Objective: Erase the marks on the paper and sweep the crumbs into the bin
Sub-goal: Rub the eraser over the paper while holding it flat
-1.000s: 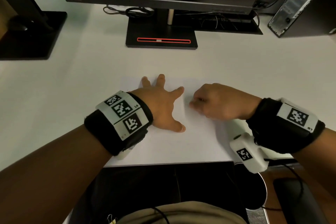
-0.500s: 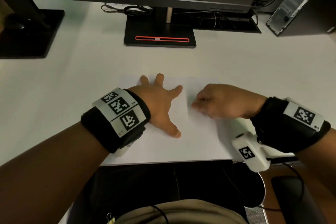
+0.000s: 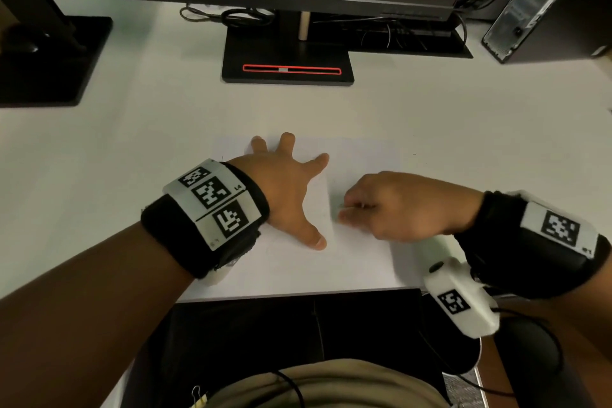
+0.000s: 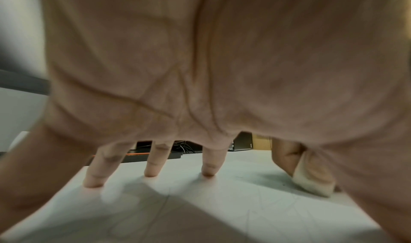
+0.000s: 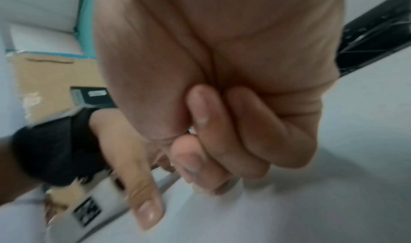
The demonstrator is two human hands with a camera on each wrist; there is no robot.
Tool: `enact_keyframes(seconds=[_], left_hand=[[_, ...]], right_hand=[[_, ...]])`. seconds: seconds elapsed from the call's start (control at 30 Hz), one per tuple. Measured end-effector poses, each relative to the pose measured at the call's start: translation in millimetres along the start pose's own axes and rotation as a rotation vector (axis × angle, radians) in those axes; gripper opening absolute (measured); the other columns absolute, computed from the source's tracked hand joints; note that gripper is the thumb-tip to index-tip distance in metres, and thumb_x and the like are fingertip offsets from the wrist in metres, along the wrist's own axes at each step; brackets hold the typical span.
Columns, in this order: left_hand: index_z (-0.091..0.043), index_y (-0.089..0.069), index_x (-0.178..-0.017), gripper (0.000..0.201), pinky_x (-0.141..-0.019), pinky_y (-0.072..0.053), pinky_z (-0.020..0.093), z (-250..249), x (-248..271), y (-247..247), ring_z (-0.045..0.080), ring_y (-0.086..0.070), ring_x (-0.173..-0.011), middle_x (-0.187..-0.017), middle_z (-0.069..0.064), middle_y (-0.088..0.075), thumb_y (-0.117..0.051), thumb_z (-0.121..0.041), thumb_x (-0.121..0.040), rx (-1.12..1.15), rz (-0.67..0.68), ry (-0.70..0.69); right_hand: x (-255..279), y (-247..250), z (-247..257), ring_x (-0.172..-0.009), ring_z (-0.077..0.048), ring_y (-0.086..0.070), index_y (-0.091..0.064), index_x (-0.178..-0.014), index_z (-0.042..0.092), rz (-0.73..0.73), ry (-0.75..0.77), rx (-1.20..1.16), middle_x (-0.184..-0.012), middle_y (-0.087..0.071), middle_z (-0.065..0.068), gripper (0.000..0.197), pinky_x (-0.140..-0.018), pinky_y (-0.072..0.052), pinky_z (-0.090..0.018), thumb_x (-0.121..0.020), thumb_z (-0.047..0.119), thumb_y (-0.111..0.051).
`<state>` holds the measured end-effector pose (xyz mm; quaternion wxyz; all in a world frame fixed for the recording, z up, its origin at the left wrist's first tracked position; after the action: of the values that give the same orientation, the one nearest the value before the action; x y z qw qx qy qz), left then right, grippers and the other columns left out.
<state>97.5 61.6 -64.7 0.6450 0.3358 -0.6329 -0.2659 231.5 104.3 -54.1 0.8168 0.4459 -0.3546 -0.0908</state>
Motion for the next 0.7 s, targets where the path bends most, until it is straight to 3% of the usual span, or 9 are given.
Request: enact_keyframes(seconds=[0.13, 0.23, 0.4, 0.53, 0.7], left_hand=[[-0.052, 0.017, -0.15, 0.131, -0.109, -0.034, 0.065, 0, 0, -1, 0.046, 0.011, -0.148, -0.162, -0.001, 0.015, -0.069, -0.086, -0.057, 0.004, -0.002, 0.002], [-0.052, 0.016, -0.151, 0.131, -0.109, -0.035, 0.063, 0, 1, 0, 0.046, 0.008, -0.148, -0.161, 0.0, 0.013, -0.069, -0.086, -0.058, 0.002, -0.001, 0.002], [-0.051, 0.017, -0.151, 0.132, -0.109, -0.035, 0.063, 0, 0, 0, 0.046, 0.006, -0.148, -0.161, 0.0, 0.011, -0.069, -0.086, -0.057, -0.014, -0.009, 0.002], [-0.051, 0.016, -0.151, 0.131, -0.109, -0.035, 0.062, 0, 0, 0, 0.046, 0.007, -0.148, -0.161, 0.001, 0.012, -0.069, -0.086, -0.058, -0.007, -0.006, 0.003], [-0.051, 0.017, -0.15, 0.131, -0.109, -0.034, 0.063, 1, 0, 0, 0.045, 0.008, -0.148, -0.161, 0.0, 0.014, -0.068, -0.087, -0.057, -0.01, -0.008, 0.005]], right_hand=[[-3, 14, -13, -0.063, -0.016, -0.053, -0.056, -0.073, 0.006, -0.112, -0.061, -0.006, -0.071, -0.062, -0.006, 0.043, -0.062, -0.042, -0.032, -0.103, 0.036, -0.046], [-2, -4, 5, -0.064, -0.016, -0.051, -0.052, -0.07, 0.011, -0.032, 0.051, 0.041, -0.068, -0.057, 0.0, 0.043, -0.061, -0.041, -0.029, -0.103, 0.037, -0.045], [-1, 9, -11, -0.06, -0.014, -0.051, -0.052, -0.069, 0.01, -0.085, -0.026, 0.007, -0.066, -0.059, -0.001, 0.044, -0.061, -0.039, -0.032, -0.103, 0.038, -0.046], [6, -10, 2, -0.06, -0.011, -0.048, -0.048, -0.067, 0.017, 0.009, 0.068, 0.039, -0.064, -0.053, 0.004, 0.043, -0.061, -0.036, -0.027, -0.103, 0.039, -0.046], [6, 2, -14, -0.062, -0.017, -0.053, -0.053, -0.07, 0.011, -0.049, 0.007, -0.013, -0.068, -0.061, -0.003, 0.045, -0.067, -0.048, -0.039, -0.103, 0.041, -0.045]])
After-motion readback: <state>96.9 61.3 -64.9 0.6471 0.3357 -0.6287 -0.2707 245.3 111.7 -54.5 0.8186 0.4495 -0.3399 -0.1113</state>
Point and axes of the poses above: each hand's wrist, its own x-axis away from the middle knuckle, its own y-axis out of the back of the hand, z = x × y, the point moved 7 cm from there along -x, towards the middle knuckle
